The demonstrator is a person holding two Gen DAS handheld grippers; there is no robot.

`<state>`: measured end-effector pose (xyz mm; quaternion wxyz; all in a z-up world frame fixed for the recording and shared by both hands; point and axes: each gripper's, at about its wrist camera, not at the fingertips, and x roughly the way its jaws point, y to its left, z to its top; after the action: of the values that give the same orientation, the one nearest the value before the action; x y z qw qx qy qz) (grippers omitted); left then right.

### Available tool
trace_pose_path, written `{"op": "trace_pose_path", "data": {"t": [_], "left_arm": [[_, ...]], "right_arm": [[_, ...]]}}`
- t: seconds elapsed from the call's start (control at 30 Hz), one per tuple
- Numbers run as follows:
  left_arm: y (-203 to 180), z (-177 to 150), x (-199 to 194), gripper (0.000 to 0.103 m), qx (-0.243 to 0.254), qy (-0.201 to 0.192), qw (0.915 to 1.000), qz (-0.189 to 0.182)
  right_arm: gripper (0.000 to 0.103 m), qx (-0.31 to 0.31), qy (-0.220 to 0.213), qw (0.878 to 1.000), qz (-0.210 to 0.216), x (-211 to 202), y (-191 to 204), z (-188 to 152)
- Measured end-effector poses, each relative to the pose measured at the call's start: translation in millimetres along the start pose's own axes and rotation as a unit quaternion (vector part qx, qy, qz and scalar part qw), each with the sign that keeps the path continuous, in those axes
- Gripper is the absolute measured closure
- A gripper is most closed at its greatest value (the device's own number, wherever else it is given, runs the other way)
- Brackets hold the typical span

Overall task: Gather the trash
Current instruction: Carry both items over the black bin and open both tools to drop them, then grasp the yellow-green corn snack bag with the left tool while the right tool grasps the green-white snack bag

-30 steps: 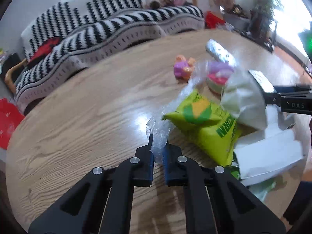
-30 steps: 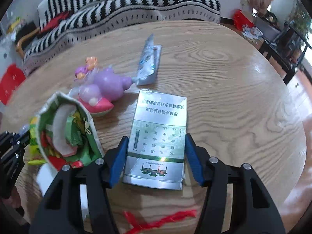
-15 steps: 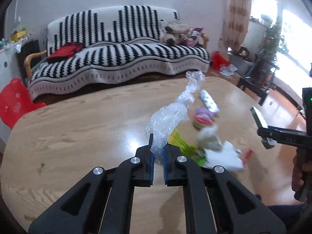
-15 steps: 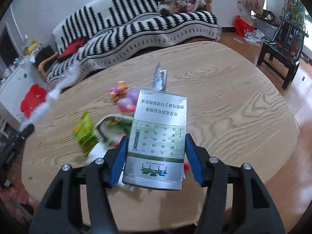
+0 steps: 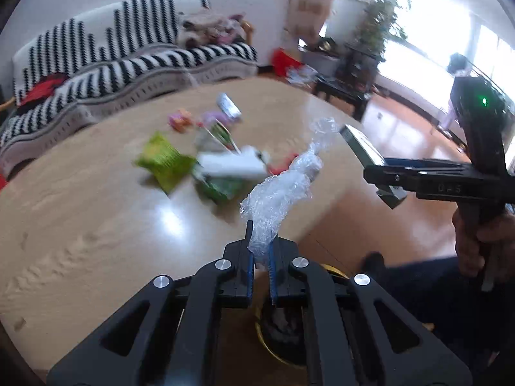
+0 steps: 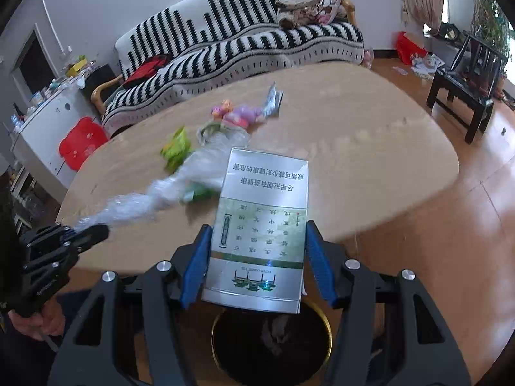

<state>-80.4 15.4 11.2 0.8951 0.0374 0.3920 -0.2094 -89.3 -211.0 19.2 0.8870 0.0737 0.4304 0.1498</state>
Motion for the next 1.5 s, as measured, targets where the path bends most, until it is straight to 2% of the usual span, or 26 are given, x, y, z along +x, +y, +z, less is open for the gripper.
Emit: {"op": "trace_pose_path", "data": {"t": [0.17,0.27,0.37,0.47,0.6,1.03,1.1,1.13,1.17,1.2,1.23,1.5], "left_arm": [[-13.6,-44.9,10.9,0.097,0.004,0.056,0.9977,-0.039],[-19.0,-65.2,27.5,0.097,0.012,0.095,0.9947,-0.039],[-15.4,-83.8,51.2,0.097,0.003,0.149,0.9882,-0.036],[-17.4,-96.0,68.4,0.097,-0.005,0.187,0.9812,-0.048],[-28.8,-103.8,80.4,0.097,0.008,0.213,0.9754,-0.056],[-38.9,-99.7,81.3,0.096,0.036,0.225,0.971,-0.073],[-41.3,-99.1,82.0,0.09,0.039,0.227,0.9703,-0.074],[-42.2,-98.9,82.7,0.073,0.041,0.228,0.9701,-0.073],[-43.1,-98.9,82.7,0.041,0.043,0.227,0.9705,-0.069],[-44.0,-97.9,81.9,0.029,0.044,0.224,0.9713,-0.066],[-45.1,-96.5,79.8,0.022,0.047,0.218,0.9727,-0.064],[-47.7,-95.6,81.1,0.022,0.05,0.22,0.9723,-0.062]], "right_arm": [[0.045,0.002,0.037,0.999,0.003,0.1,-4.2,-42.2],[0.045,0.03,0.082,0.996,0.01,12.9,-13.9,-69.6],[0.045,0.059,0.132,0.989,0.025,32.8,-24.0,-91.4],[0.045,0.064,0.16,0.985,0.028,46.3,-22.3,-101.3],[0.045,0.065,0.171,0.983,0.024,52.0,-20.8,-103.4],[0.045,0.05,0.171,0.984,0.025,50.5,-18.3,-96.7],[0.044,0.052,0.173,0.983,0.027,51.1,-18.5,-96.1],[0.043,0.054,0.174,0.983,0.028,51.1,-18.5,-96.1],[0.039,0.055,0.174,0.983,0.029,50.9,-18.4,-96.4],[0.037,0.056,0.174,0.983,0.029,50.8,-17.8,-96.2],[0.032,0.055,0.173,0.983,0.028,50.1,-17.5,-95.4],[0.026,0.064,0.17,0.983,0.027,48.9,-19.5,-93.6]]}}
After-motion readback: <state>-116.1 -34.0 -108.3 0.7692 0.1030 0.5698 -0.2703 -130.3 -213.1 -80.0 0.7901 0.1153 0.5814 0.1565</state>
